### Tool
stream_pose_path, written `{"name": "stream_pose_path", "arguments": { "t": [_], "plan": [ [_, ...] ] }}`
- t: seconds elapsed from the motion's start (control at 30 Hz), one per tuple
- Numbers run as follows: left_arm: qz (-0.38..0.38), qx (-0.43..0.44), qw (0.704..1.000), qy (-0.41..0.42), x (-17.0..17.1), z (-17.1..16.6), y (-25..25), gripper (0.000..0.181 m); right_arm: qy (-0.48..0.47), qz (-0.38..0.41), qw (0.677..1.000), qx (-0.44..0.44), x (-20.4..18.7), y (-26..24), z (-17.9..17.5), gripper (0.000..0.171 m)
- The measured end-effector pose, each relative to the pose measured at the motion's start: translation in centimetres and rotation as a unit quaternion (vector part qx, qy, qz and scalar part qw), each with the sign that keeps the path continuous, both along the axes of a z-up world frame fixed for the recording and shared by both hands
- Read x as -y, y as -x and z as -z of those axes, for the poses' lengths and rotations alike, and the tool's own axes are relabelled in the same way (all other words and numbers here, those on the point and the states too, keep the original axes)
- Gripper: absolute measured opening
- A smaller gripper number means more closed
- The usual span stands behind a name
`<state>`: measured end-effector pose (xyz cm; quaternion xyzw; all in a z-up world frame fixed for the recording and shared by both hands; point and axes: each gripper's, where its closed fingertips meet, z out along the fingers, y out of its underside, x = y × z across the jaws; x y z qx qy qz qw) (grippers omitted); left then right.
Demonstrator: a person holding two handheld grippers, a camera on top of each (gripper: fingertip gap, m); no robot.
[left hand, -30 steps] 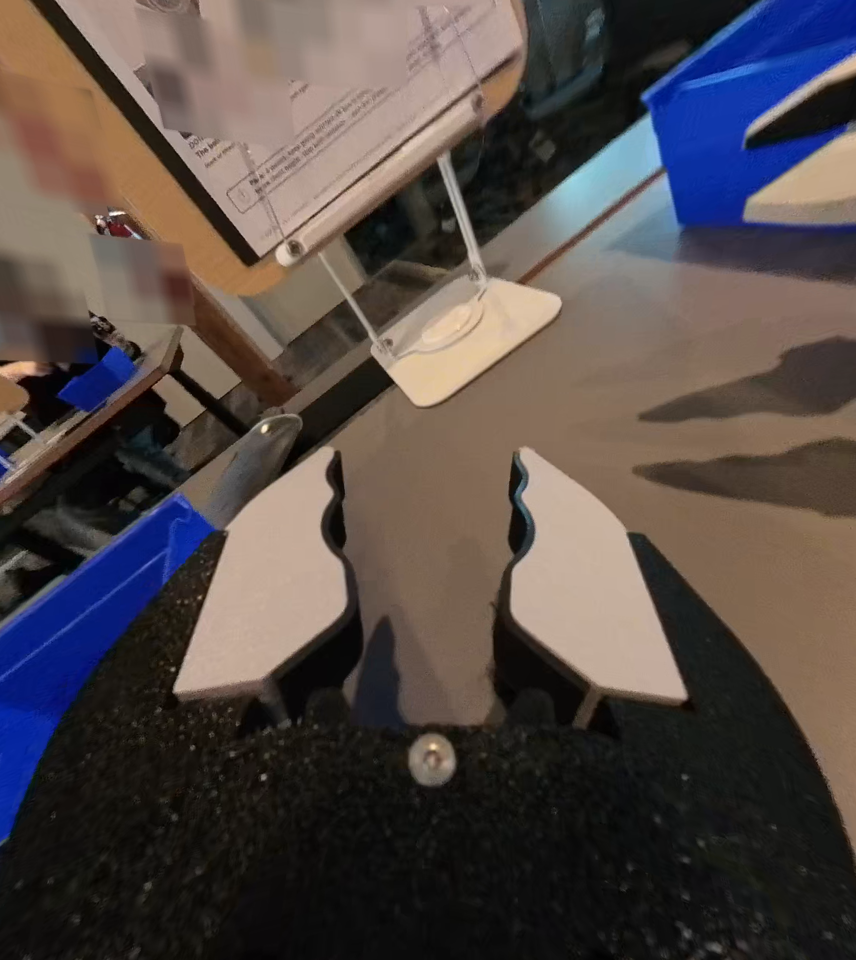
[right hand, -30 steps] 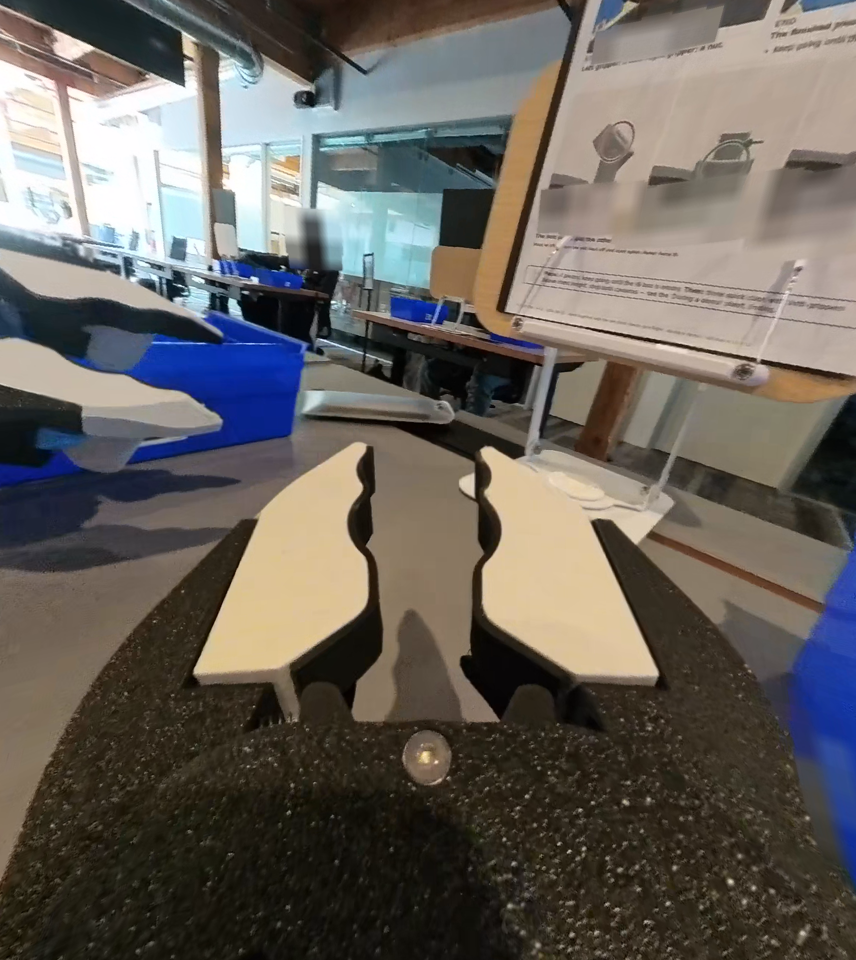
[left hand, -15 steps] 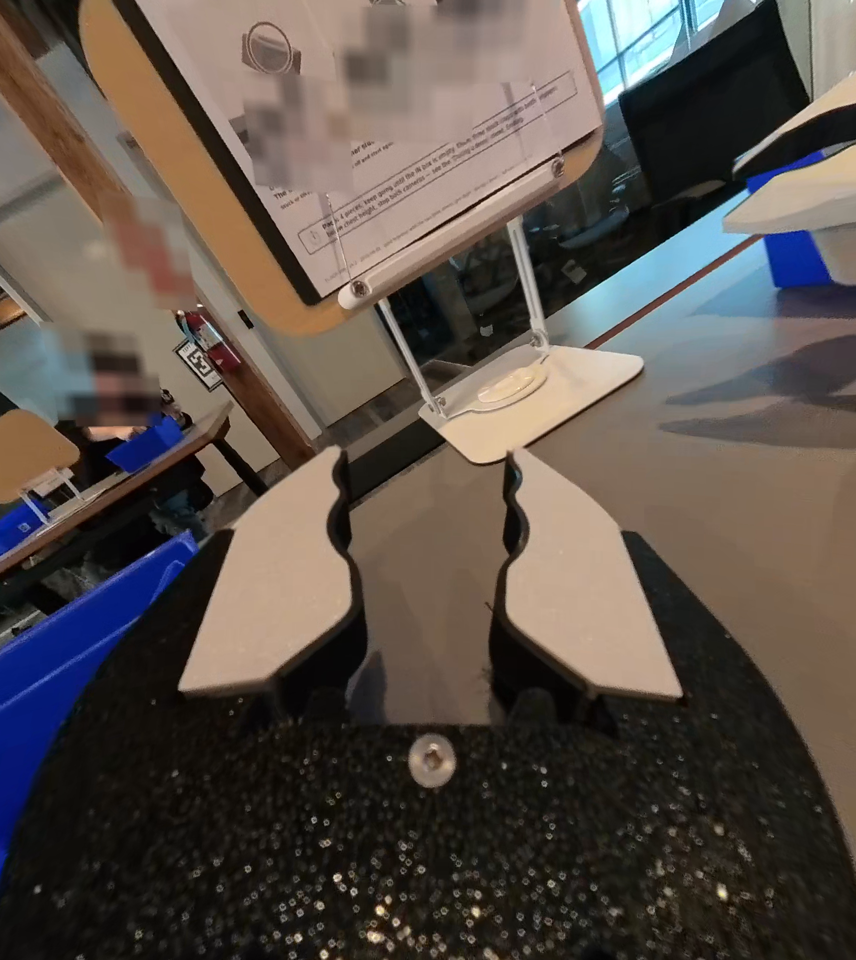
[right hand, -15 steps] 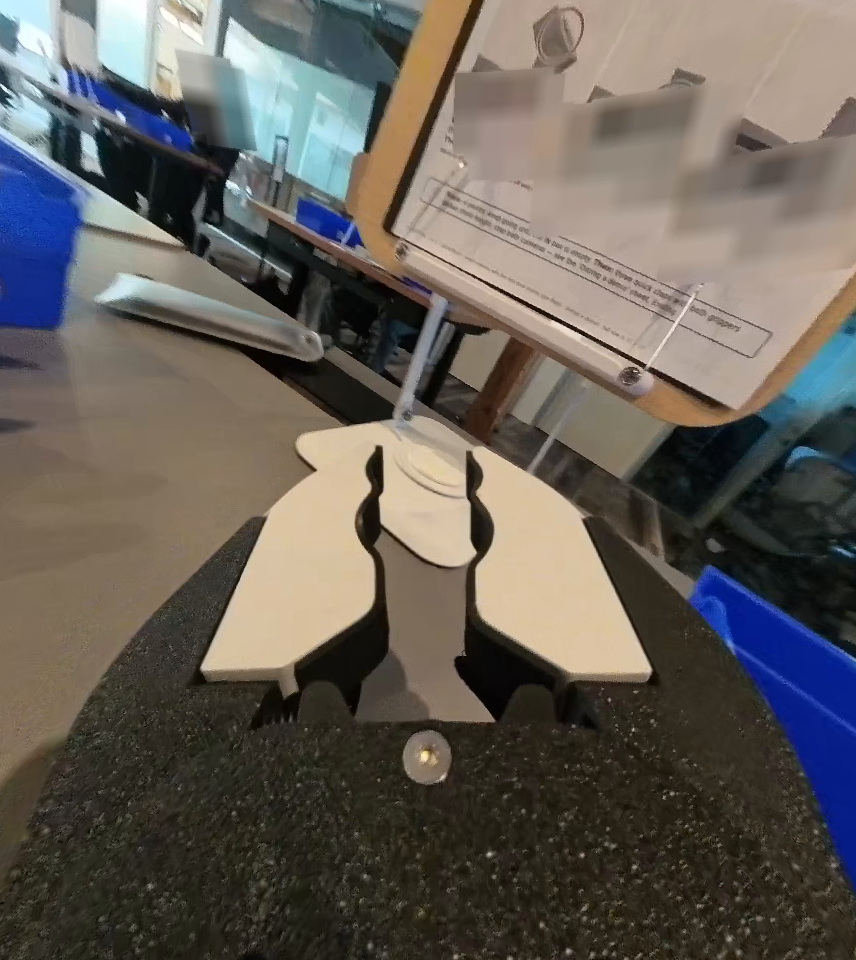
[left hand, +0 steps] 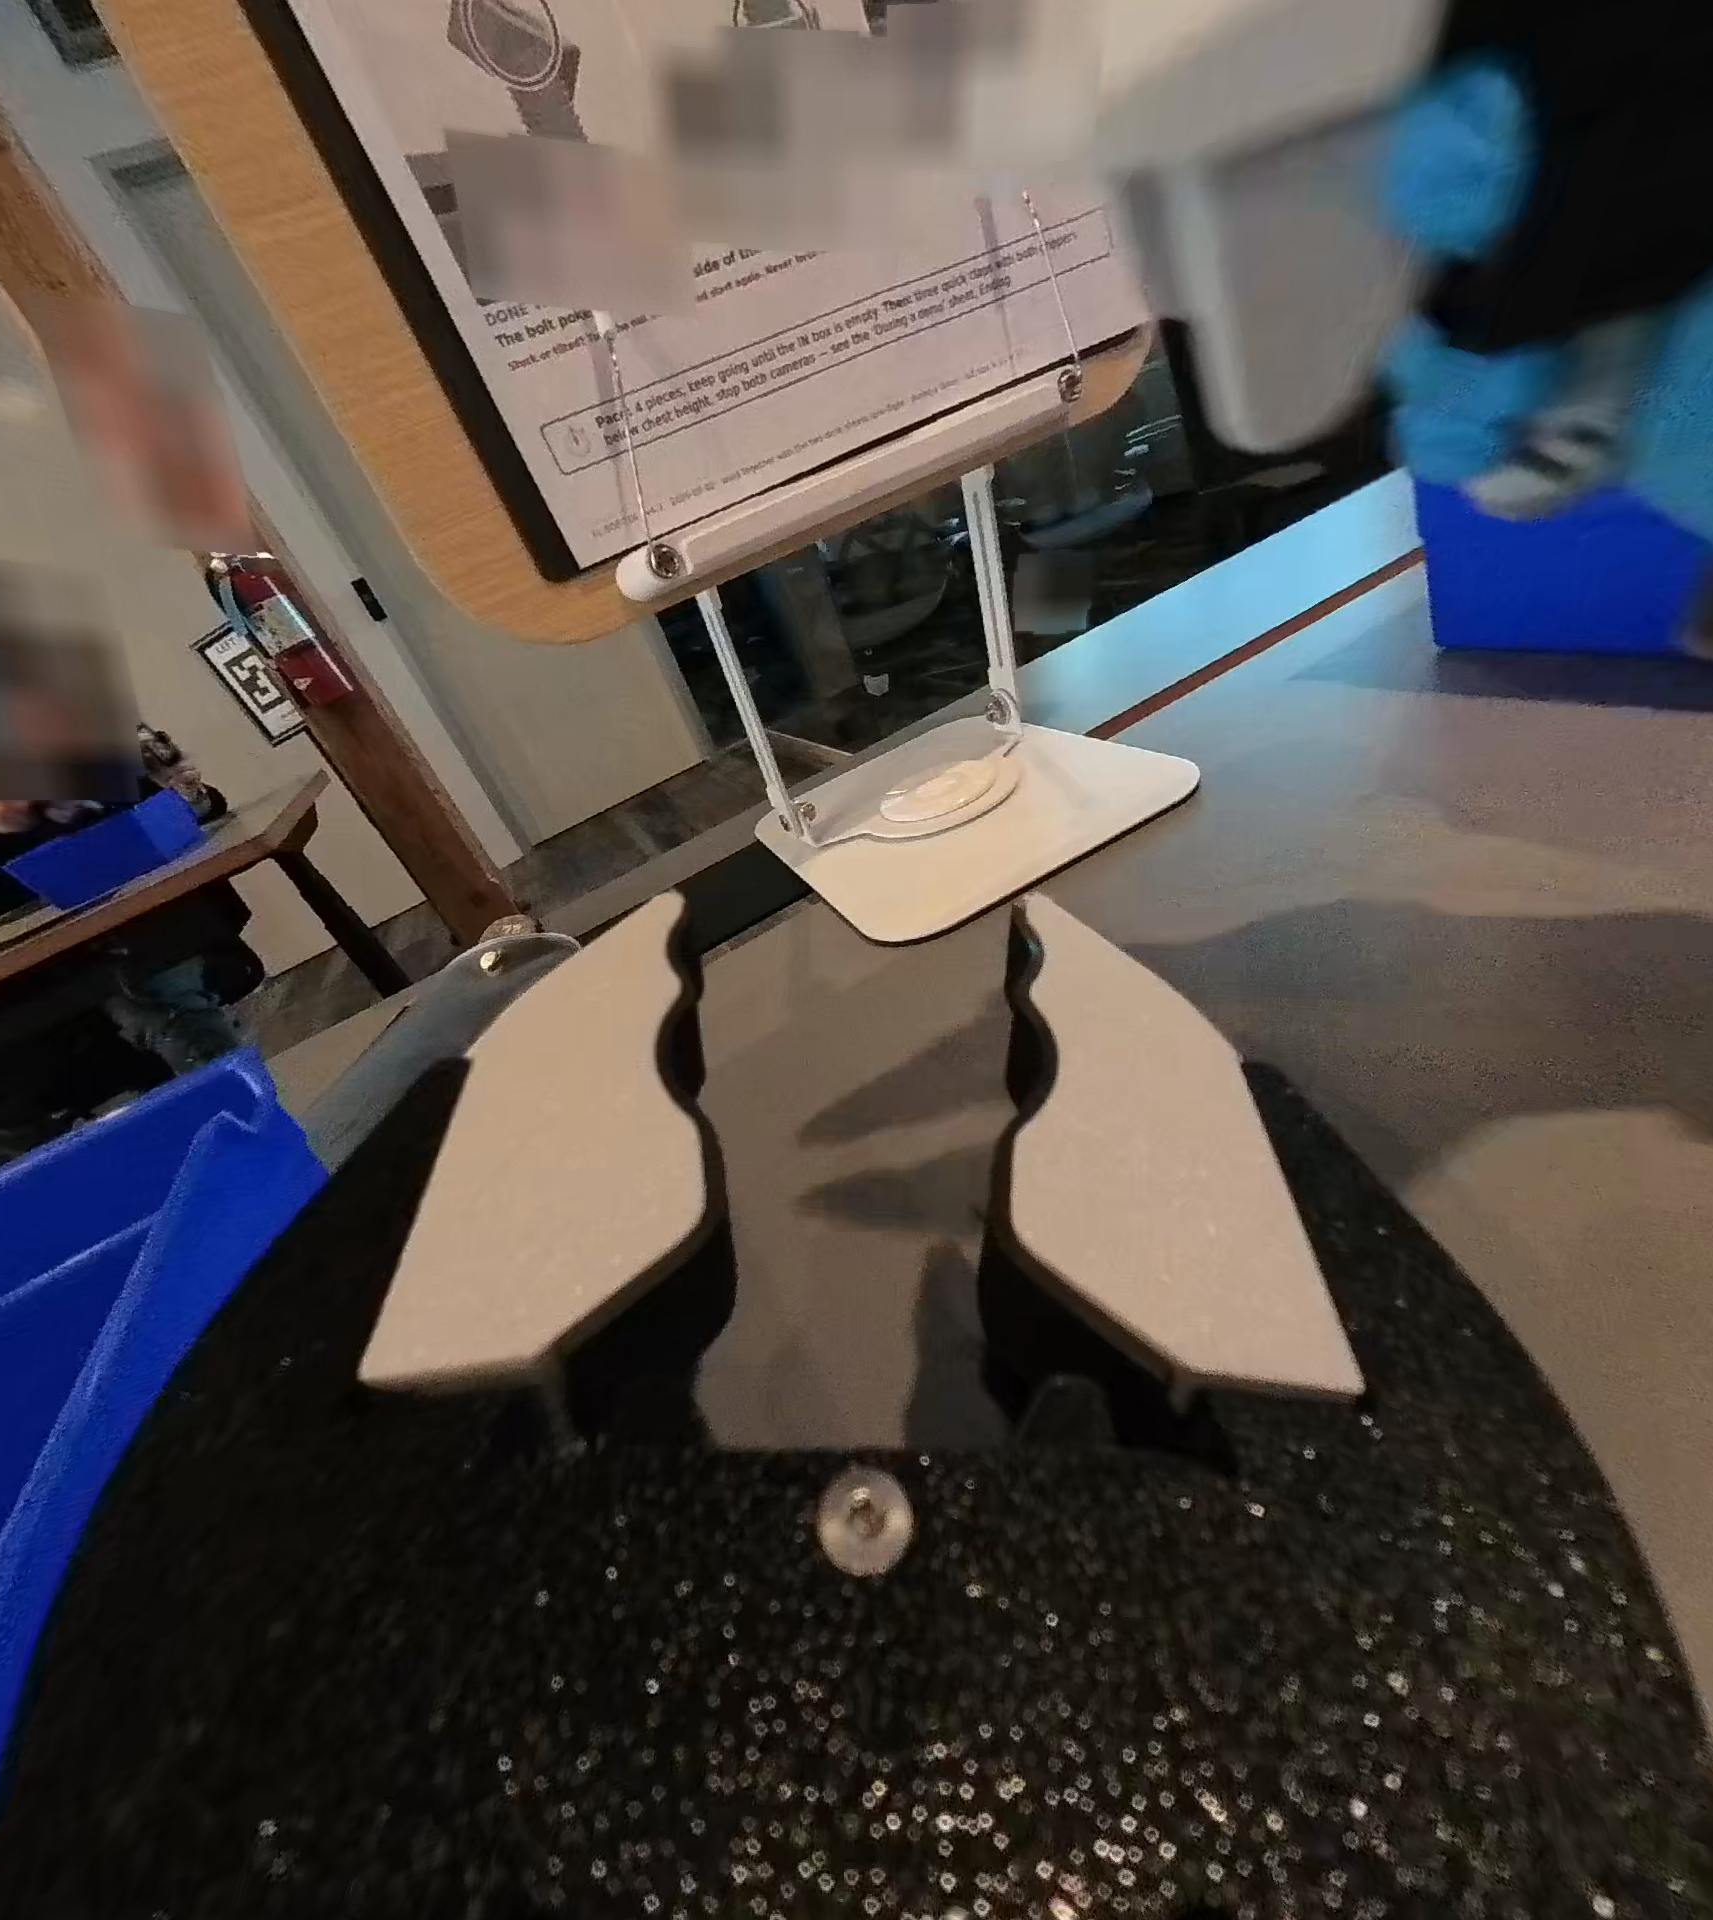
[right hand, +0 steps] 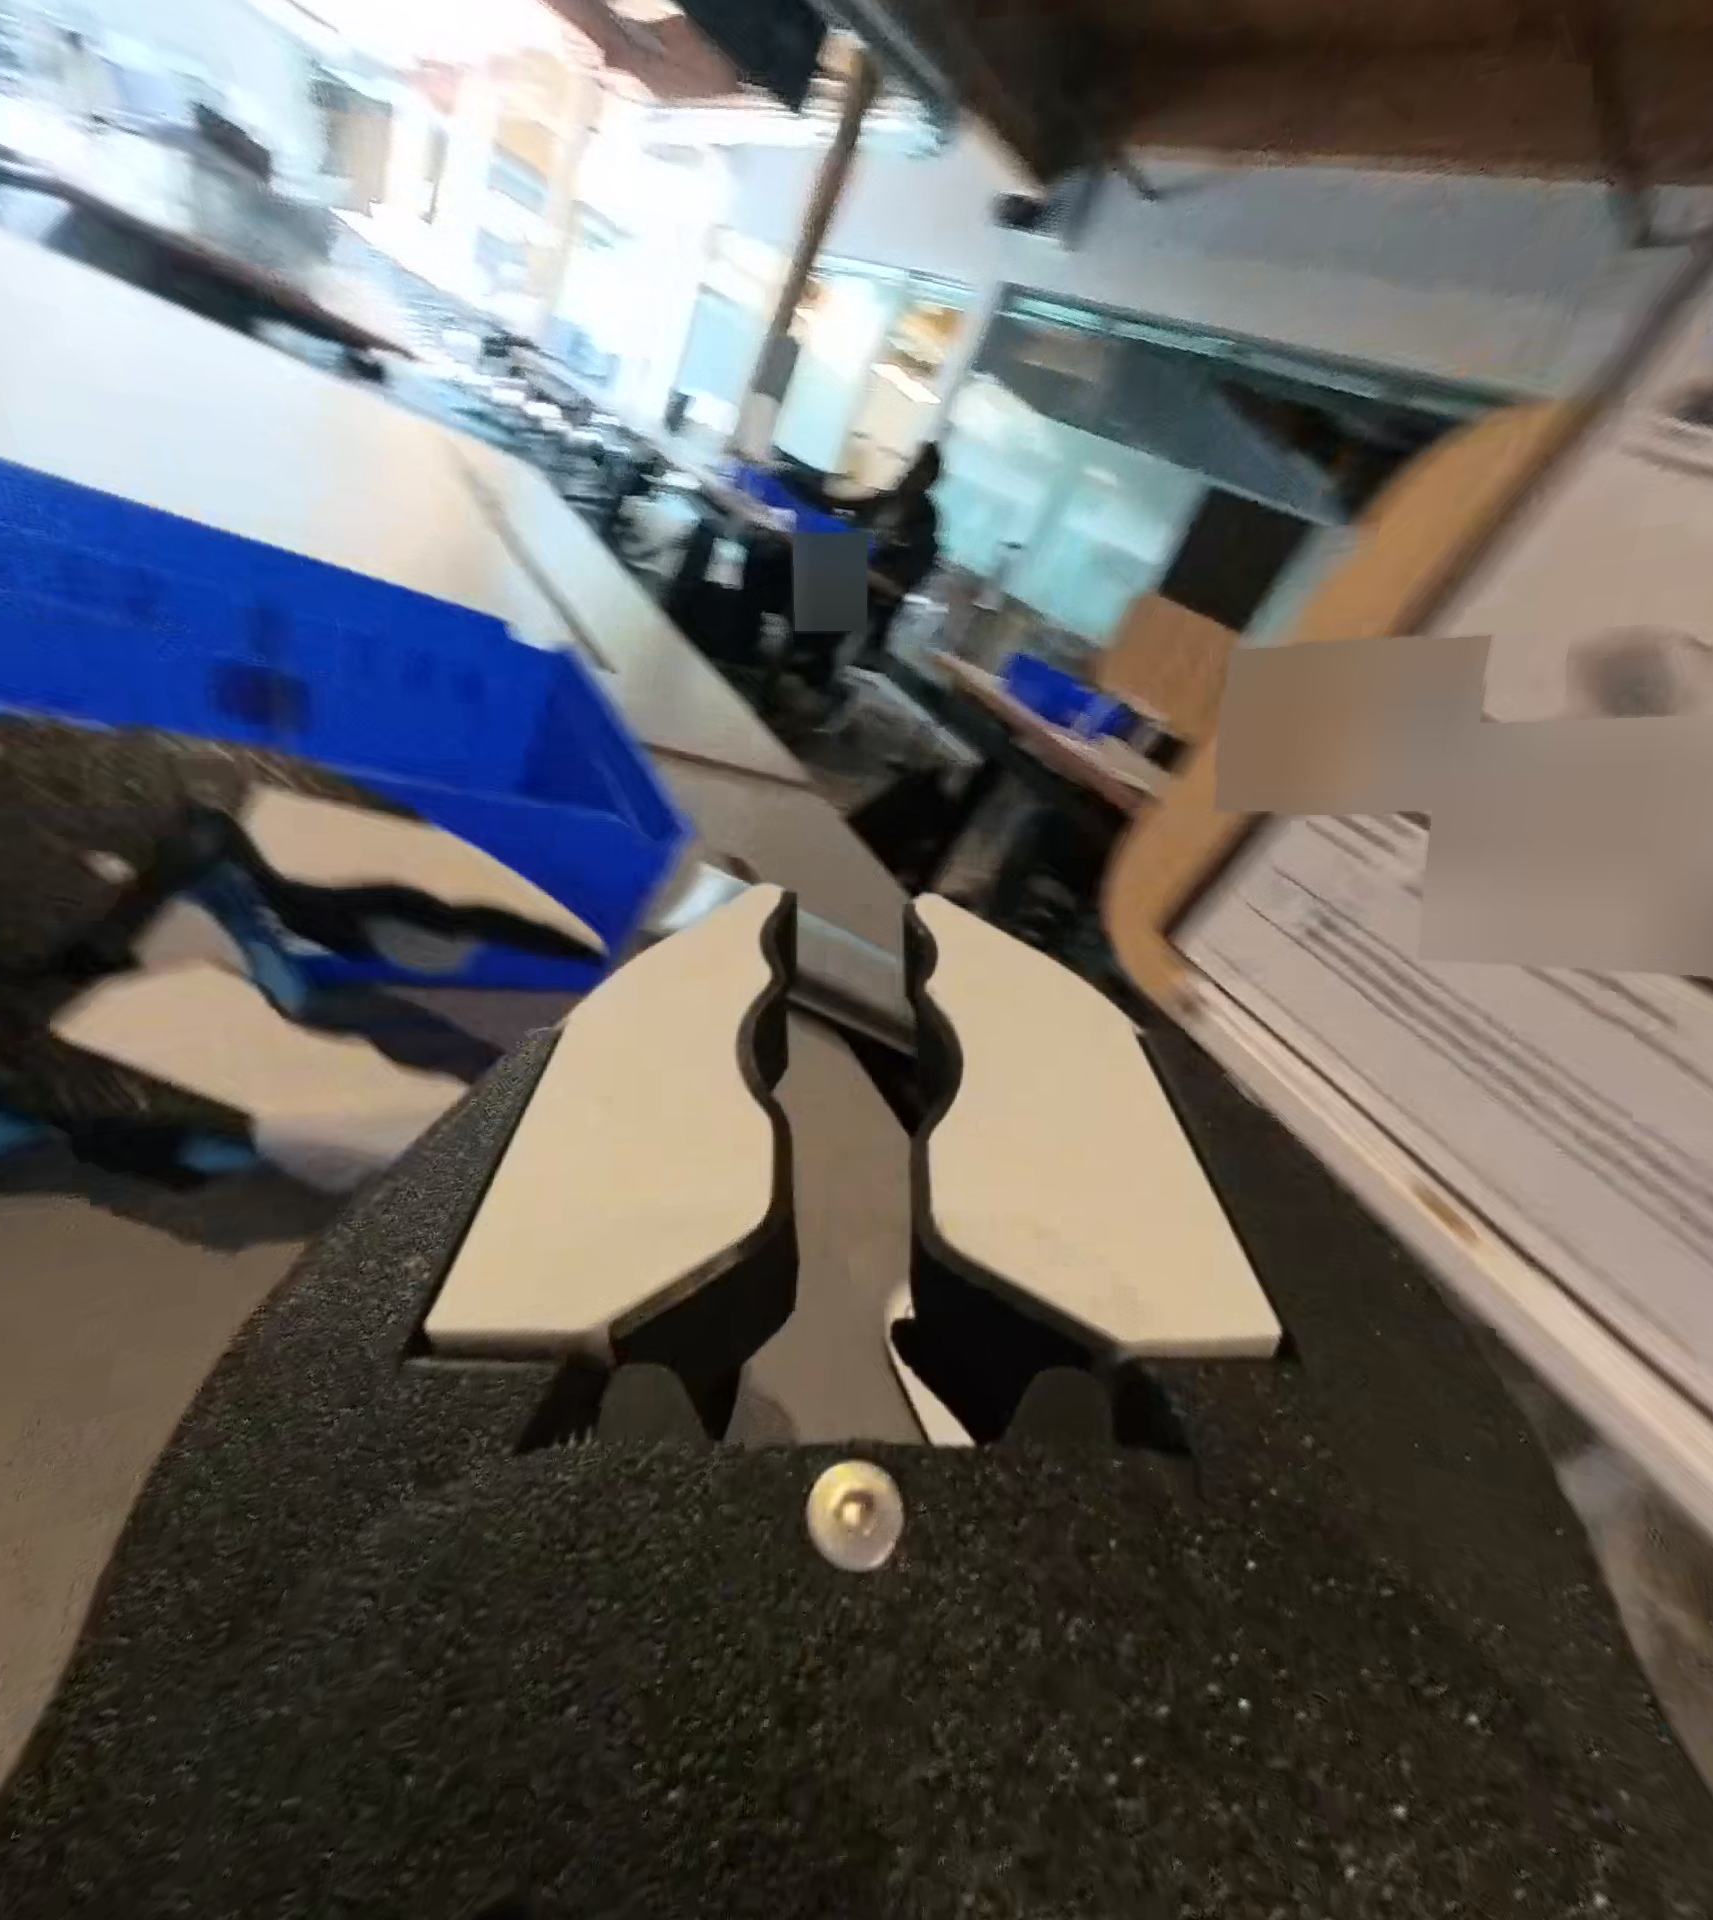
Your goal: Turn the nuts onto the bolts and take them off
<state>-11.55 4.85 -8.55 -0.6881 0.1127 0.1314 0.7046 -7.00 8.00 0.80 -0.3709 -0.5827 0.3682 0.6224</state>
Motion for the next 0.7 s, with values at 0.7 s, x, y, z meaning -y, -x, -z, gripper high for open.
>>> {"name": "stream_pose_path", "arguments": {
  "t": [0.7],
  "plan": [
    [0.022,0.048,0.998,0.021,0.1,0.7,0.4,0.059,-0.242,-0.299,0.658,0.648,11.9,22.6,15.4,0.031]
  ]
}}
